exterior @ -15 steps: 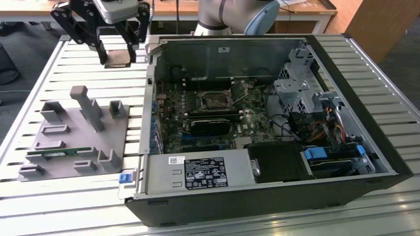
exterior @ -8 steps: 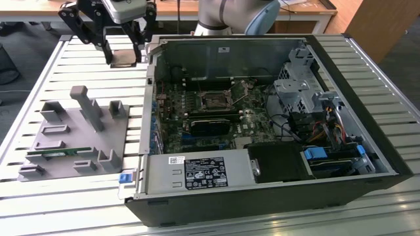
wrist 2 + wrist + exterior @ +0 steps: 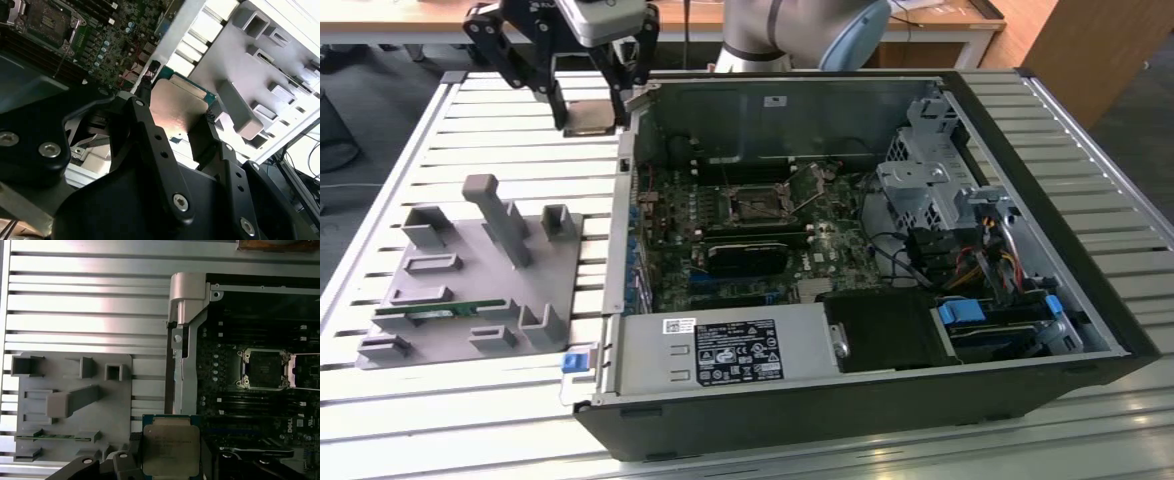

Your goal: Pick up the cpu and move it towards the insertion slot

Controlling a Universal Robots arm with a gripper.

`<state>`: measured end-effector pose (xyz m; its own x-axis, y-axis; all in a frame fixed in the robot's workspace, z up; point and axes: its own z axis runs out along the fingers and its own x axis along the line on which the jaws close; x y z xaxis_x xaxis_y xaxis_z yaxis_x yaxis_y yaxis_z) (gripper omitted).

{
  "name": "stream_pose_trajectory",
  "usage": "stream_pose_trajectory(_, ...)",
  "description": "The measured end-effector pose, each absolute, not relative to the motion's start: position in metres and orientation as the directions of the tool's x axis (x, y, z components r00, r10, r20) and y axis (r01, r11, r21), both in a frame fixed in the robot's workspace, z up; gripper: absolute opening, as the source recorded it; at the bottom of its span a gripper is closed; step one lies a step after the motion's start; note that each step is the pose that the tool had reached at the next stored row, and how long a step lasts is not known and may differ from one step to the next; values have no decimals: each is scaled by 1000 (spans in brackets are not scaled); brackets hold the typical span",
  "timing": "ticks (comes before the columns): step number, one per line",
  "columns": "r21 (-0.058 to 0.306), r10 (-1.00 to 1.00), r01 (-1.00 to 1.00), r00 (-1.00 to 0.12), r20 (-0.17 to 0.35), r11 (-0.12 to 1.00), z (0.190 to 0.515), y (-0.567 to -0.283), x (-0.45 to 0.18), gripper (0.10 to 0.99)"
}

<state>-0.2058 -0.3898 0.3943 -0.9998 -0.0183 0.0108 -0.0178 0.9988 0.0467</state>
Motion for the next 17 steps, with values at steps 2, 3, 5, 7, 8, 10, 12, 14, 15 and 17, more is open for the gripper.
stream_pose_trajectory(2,47,-18,-18,-1000,11,999,394,-390,-202,545)
stream_pose_trajectory(3,47,-18,-18,-1000,11,999,394,-389,-200,545)
stream_pose_trajectory(5,47,-18,-18,-1000,11,999,394,-389,-196,545)
stream_pose_trajectory(7,47,-18,-18,-1000,11,999,394,-389,-192,545)
stream_pose_trajectory(8,47,-18,-18,-1000,11,999,394,-389,-191,545)
stream_pose_trajectory(10,52,-19,-18,-1000,11,998,394,-388,-188,545)
stream_pose_trajectory(12,58,-19,-18,-1000,11,998,394,-388,-186,545)
stream_pose_trajectory(14,60,-19,-18,-1000,11,998,394,-387,-182,545)
stream_pose_trajectory(15,60,-19,-18,-1000,11,998,394,-386,-180,545)
stream_pose_trajectory(17,60,-19,-18,-1000,11,998,394,-385,-176,545)
